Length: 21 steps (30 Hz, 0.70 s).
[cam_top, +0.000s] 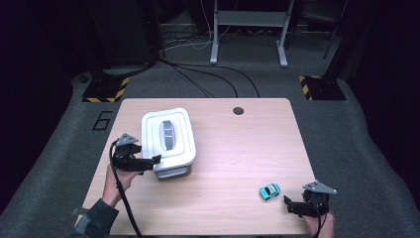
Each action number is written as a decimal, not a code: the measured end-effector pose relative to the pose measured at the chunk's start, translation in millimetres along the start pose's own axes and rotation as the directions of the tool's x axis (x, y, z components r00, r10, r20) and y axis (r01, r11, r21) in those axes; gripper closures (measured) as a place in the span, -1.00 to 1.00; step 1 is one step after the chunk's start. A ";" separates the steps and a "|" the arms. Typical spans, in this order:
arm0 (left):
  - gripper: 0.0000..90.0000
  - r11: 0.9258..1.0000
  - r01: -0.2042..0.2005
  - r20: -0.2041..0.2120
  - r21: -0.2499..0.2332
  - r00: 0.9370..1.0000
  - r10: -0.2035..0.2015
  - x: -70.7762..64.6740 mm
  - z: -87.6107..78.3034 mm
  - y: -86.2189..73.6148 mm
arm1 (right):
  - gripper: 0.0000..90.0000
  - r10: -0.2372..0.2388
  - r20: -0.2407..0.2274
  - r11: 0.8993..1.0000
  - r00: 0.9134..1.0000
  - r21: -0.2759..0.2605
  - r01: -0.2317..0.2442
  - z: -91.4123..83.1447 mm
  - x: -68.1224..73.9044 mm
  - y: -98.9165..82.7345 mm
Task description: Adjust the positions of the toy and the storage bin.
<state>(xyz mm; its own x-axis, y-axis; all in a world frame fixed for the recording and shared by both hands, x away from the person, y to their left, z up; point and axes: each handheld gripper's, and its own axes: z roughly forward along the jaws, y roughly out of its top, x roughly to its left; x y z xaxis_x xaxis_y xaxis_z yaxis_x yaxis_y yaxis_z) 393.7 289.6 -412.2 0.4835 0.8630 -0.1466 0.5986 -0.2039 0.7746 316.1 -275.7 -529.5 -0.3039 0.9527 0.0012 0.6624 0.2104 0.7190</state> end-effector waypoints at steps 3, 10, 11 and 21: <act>-0.80 1.000 -0.018 0.005 0.003 1.000 0.018 -7.3 -0.2 -0.6 | -0.98 0.002 -0.001 1.000 1.000 0.000 -0.002 0.0 0.0 0.0; -0.90 0.991 -0.133 -0.016 0.030 0.991 0.133 -24.5 -3.1 3.3 | -0.98 0.000 -0.001 1.000 1.000 0.000 0.000 0.0 0.0 0.0; -0.90 0.991 -0.133 -0.016 0.030 0.991 0.133 -24.5 -3.1 3.3 | -0.98 0.000 -0.001 1.000 1.000 0.000 0.000 0.0 0.0 0.0; -0.85 0.973 -0.229 -0.053 0.031 0.972 0.230 -12.5 -10.1 24.3 | -0.98 0.003 -0.002 1.000 1.000 0.000 -0.003 -0.1 -0.1 0.0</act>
<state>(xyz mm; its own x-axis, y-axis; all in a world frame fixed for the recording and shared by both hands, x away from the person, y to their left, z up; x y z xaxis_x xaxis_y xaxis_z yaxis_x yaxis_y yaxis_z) 395.7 278.5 -385.3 0.5739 0.8161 0.0688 0.4913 -0.4103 0.7683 316.0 -275.8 -529.4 -0.3034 0.9529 0.0041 0.6631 0.2080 0.7191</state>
